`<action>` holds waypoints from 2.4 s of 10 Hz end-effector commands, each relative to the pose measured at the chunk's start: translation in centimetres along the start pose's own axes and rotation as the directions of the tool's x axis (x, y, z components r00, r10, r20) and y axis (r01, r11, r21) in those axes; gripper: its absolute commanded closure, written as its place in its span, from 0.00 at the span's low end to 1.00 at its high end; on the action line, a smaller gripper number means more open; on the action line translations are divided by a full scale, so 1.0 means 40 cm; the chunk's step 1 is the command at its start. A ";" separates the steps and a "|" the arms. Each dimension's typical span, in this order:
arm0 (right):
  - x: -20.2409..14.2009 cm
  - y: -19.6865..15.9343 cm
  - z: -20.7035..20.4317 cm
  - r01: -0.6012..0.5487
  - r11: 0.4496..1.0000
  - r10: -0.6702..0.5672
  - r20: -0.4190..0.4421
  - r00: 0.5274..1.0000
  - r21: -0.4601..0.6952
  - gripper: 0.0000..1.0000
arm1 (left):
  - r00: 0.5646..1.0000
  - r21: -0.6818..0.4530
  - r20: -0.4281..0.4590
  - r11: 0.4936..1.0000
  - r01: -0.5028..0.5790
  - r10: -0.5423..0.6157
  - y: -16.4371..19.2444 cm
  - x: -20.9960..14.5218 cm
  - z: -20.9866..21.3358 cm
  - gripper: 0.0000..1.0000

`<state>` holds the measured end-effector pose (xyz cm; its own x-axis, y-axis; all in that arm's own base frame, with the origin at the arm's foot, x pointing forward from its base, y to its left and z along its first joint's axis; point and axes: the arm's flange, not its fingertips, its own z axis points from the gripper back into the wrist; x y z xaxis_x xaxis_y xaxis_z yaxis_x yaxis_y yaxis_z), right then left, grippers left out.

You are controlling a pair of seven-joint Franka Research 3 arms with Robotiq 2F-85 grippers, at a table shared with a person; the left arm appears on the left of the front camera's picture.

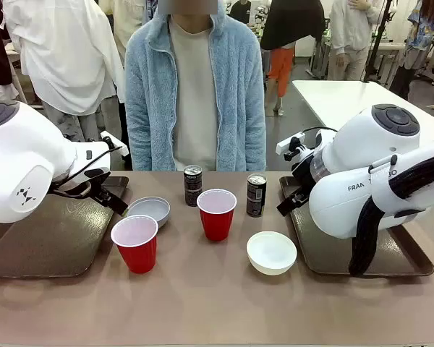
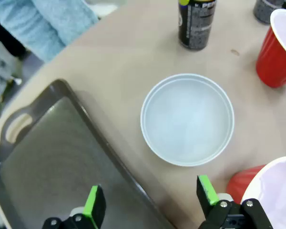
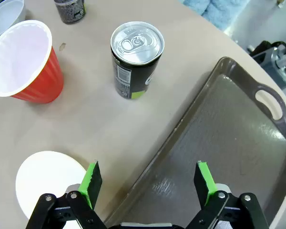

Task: Prepare tableware on both trays.
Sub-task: Pick up a Picnic Bowl from the table and place it on a Handle tray.

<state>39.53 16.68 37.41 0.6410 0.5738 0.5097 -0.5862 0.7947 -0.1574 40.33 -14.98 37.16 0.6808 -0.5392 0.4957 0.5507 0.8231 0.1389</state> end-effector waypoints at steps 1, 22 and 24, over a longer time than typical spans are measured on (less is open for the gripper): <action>0.000 0.000 0.000 0.000 1.000 0.000 0.000 1.000 0.000 0.00 | 1.000 0.000 0.000 1.000 0.000 0.000 0.000 0.000 0.000 0.00; -0.367 0.151 0.404 0.133 0.979 -0.069 -0.362 0.930 0.153 0.00 | 0.967 -0.367 -0.256 0.924 -0.110 0.013 -0.121 -0.231 0.403 0.00; -0.104 0.070 0.425 0.088 0.988 -0.040 -0.343 0.939 0.126 0.00 | 0.979 -0.301 -0.201 0.952 -0.051 -0.011 -0.075 -0.079 0.463 0.00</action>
<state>24.60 12.51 50.24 0.7971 0.5816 0.1621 -0.5897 0.8076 0.0017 26.70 -12.86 50.16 0.7829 -0.5714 0.2462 0.6201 0.7489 -0.2337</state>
